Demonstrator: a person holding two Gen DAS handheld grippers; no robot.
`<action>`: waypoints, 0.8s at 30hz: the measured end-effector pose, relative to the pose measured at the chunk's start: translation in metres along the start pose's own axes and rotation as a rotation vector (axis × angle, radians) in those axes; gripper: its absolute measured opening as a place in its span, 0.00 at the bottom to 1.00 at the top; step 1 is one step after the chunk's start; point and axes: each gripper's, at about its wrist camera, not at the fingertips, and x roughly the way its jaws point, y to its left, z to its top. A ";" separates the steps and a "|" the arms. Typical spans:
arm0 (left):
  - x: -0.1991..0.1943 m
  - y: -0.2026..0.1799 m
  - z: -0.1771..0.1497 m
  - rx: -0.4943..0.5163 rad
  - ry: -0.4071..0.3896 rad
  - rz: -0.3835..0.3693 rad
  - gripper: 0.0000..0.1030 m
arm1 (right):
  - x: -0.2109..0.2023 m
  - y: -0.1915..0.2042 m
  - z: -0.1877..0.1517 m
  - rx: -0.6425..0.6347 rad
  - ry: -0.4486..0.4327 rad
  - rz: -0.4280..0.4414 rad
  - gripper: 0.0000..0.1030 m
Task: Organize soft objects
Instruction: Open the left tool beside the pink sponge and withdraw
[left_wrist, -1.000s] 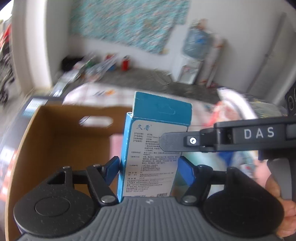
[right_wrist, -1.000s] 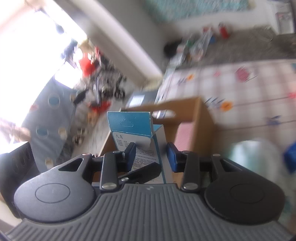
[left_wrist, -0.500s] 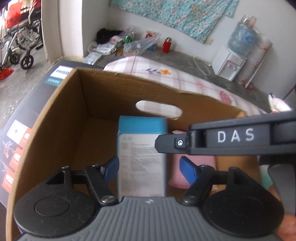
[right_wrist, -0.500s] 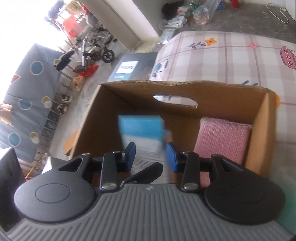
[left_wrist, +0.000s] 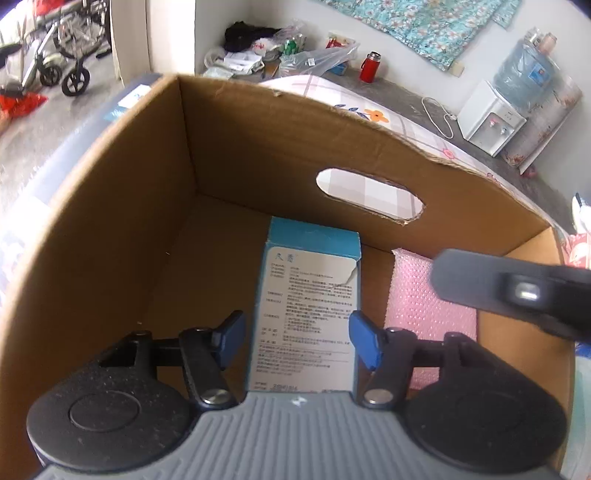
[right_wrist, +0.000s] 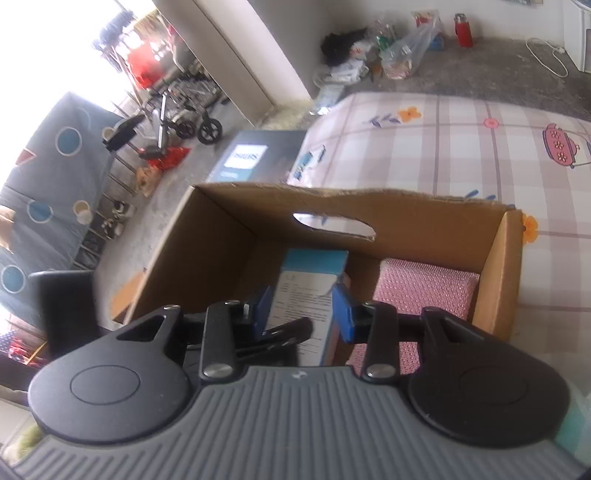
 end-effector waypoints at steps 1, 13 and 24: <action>0.002 0.000 0.000 -0.004 -0.001 -0.010 0.58 | -0.004 0.001 0.000 -0.005 -0.008 0.006 0.36; 0.008 -0.016 -0.003 0.047 -0.029 -0.020 0.57 | -0.030 -0.009 -0.005 -0.004 -0.048 0.041 0.36; -0.023 -0.007 -0.004 -0.017 -0.109 -0.025 0.85 | -0.060 -0.015 -0.018 0.019 -0.104 0.072 0.36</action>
